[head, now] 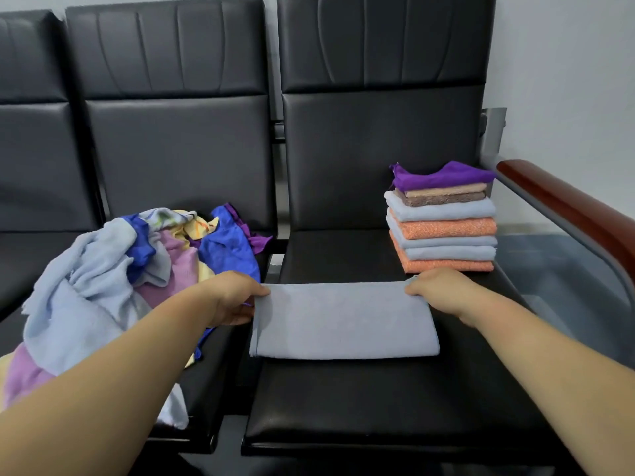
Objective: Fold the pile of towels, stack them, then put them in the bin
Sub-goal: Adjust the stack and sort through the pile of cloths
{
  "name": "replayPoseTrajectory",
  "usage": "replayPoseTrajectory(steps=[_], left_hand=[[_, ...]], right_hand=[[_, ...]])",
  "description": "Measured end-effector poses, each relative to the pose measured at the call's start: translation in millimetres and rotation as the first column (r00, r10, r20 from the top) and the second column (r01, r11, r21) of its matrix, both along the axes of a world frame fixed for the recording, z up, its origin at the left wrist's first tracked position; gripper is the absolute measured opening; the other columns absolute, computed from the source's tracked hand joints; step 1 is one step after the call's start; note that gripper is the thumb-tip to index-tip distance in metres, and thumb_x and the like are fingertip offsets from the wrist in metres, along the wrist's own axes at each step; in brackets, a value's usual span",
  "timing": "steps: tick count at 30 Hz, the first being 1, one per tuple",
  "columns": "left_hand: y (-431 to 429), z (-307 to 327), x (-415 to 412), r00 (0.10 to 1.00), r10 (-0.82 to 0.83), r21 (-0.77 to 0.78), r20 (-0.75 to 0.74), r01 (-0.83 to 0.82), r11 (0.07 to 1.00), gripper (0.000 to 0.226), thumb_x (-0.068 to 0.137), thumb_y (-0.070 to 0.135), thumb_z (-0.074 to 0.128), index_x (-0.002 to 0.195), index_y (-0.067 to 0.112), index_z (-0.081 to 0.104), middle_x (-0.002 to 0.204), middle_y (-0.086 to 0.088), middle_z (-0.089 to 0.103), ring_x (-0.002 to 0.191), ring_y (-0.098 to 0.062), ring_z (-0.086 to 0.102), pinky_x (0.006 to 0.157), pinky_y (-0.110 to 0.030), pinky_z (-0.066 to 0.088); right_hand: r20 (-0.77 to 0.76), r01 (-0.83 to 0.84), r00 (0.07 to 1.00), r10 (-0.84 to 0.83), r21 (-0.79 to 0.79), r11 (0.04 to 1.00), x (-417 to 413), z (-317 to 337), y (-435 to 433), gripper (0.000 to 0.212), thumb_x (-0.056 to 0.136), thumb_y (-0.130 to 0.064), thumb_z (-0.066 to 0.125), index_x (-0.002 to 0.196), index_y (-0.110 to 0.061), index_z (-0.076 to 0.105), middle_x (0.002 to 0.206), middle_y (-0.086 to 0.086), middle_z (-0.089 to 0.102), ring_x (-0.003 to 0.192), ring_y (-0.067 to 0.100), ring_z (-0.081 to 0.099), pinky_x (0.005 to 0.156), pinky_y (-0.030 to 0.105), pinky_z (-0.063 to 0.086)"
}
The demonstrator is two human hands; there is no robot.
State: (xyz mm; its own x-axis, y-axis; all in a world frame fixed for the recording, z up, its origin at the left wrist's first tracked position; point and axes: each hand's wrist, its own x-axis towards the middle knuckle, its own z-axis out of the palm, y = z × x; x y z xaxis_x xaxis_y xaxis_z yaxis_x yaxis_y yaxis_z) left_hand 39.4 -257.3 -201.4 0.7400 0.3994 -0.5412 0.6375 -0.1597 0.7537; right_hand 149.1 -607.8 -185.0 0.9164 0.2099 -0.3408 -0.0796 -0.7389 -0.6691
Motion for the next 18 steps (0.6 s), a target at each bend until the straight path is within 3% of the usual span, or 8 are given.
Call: replayPoseTrajectory(steps=[3, 5, 7, 10, 13, 18], left_hand=[[-9, -10, 9, 0.981, 0.084, -0.019, 0.174, -0.081, 0.996, 0.01, 0.1, 0.016, 0.061, 0.099, 0.006, 0.065, 0.098, -0.015, 0.066, 0.085, -0.027, 0.063, 0.071, -0.035, 0.054], [-13, -19, 16, 0.966, 0.084, 0.049, 0.243, -0.099, 0.994, 0.014, 0.099, 0.016, 0.06, 0.089, 0.007, 0.063, 0.092, -0.015, 0.061, 0.081, -0.027, 0.059, 0.067, -0.034, 0.051], [-15, -27, 23, 0.967, 0.033, 0.244, 0.251, -0.096, 0.965, 0.021, 0.1, 0.02, 0.058, 0.082, 0.01, 0.058, 0.085, -0.01, 0.059, 0.077, -0.024, 0.055, 0.064, -0.032, 0.044], [-20, -39, 29, 0.975, -0.069, 0.533, 0.212, -0.056, 0.844, 0.031, 0.103, 0.026, 0.053, 0.076, 0.012, 0.048, 0.08, -0.004, 0.055, 0.078, -0.022, 0.052, 0.067, -0.034, 0.036], [-24, -48, 36, 0.974, -0.093, 0.621, 0.209, -0.058, 0.782, 0.035, 0.105, 0.027, 0.05, 0.074, 0.014, 0.042, 0.076, -0.003, 0.051, 0.069, -0.016, 0.046, 0.068, -0.034, 0.032], [-26, -55, 44, 0.976, -0.083, 0.651, 0.199, -0.068, 0.756, 0.033, 0.106, 0.027, 0.048, 0.076, 0.015, 0.042, 0.077, -0.004, 0.052, 0.066, -0.011, 0.045, 0.07, -0.032, 0.033]], right_hand=[[0.136, 0.019, 0.99, -0.025, 0.047, 0.999, 7, -10, 8, 0.032, 0.094, -0.017, 0.061, 0.067, -0.016, 0.043, 0.07, 0.004, 0.042, 0.065, 0.018, 0.039, 0.06, 0.033, 0.031], [0.218, -0.006, 0.976, 0.001, 0.022, 1.0, 10, -18, 12, 0.039, 0.095, -0.018, 0.058, 0.063, -0.019, 0.035, 0.064, 0.001, 0.035, 0.061, 0.015, 0.033, 0.058, 0.033, 0.027], [0.254, -0.013, 0.967, 0.014, -0.008, 1.0, 15, -26, 16, 0.042, 0.095, -0.019, 0.057, 0.061, -0.019, 0.032, 0.062, 0.0, 0.033, 0.06, 0.015, 0.032, 0.057, 0.033, 0.026], [0.249, 0.011, 0.969, -0.002, -0.033, 0.999, 21, -38, 19, 0.039, 0.096, -0.02, 0.055, 0.064, -0.018, 0.034, 0.064, 0.001, 0.037, 0.061, 0.015, 0.035, 0.058, 0.033, 0.029], [0.271, 0.026, 0.963, -0.002, -0.083, 0.996, 27, -45, 20, 0.035, 0.098, -0.02, 0.052, 0.067, -0.016, 0.038, 0.068, 0.002, 0.044, 0.062, 0.016, 0.039, 0.056, 0.031, 0.03], [0.307, 0.037, 0.952, 0.013, -0.158, 0.987, 33, -53, 23, 0.034, 0.103, -0.024, 0.049, 0.07, -0.016, 0.044, 0.073, 0.002, 0.051, 0.063, 0.016, 0.044, 0.053, 0.031, 0.028]])
